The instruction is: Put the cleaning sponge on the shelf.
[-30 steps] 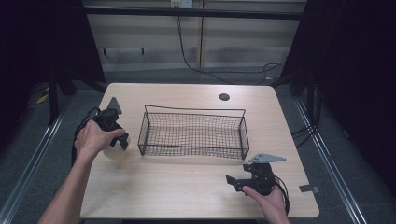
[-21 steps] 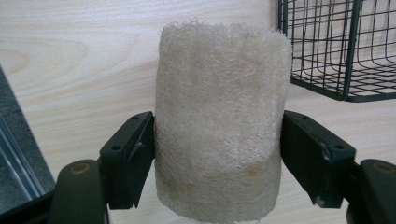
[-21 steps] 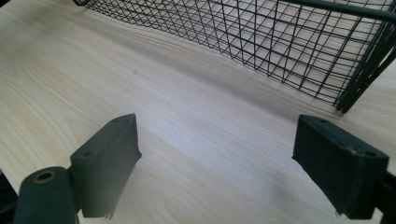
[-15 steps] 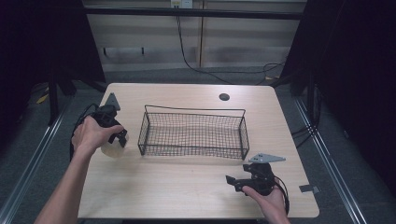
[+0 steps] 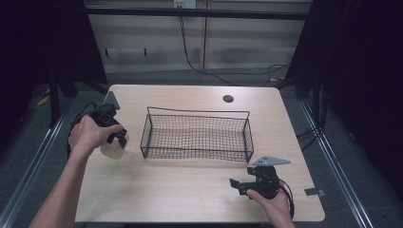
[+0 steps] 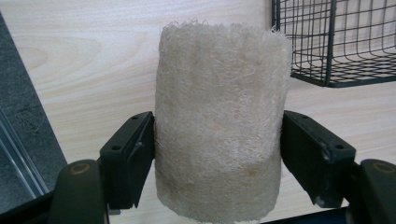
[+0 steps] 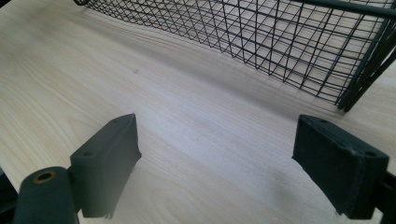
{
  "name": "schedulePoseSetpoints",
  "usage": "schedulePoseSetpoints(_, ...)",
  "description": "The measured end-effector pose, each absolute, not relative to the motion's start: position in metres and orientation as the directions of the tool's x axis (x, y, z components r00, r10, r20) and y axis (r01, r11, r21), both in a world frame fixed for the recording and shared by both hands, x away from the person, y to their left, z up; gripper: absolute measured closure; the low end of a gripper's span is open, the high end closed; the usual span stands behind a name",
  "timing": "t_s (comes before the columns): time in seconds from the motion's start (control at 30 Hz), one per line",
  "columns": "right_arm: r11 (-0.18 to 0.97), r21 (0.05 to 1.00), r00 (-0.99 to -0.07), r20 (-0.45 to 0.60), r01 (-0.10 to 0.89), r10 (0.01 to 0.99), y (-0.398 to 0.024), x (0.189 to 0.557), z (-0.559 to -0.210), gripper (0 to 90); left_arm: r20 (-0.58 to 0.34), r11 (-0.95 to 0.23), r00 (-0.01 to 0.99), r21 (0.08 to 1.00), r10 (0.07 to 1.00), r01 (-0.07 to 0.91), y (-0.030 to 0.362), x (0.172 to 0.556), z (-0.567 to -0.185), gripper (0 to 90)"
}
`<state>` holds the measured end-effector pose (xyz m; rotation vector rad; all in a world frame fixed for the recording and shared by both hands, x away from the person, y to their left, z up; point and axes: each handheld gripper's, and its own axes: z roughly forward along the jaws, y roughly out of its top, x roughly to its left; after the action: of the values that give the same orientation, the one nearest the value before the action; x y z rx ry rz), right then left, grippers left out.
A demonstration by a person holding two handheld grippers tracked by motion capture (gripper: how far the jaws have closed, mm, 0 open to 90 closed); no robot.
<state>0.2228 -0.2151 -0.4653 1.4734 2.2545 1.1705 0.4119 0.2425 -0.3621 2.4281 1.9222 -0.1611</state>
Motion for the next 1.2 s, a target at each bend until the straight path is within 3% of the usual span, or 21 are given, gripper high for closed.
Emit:
schedulePoseSetpoints(0.5, 0.184, 0.707, -0.479, 0.244, 0.683, 0.844, -0.215, 0.223, -0.466, 14.1, -0.108, -0.265, 0.264, 0.002, 0.958, 0.964, 0.242, 0.408, -0.337, 28.0)
schedulePoseSetpoints(1.2, 0.182, 0.709, -0.481, 0.246, 0.682, 0.842, -0.215, 0.222, -0.465, 14.1, -0.134, -0.427, 0.436, 0.090, 0.890, 0.900, 0.213, 0.399, -0.293, 28.0)
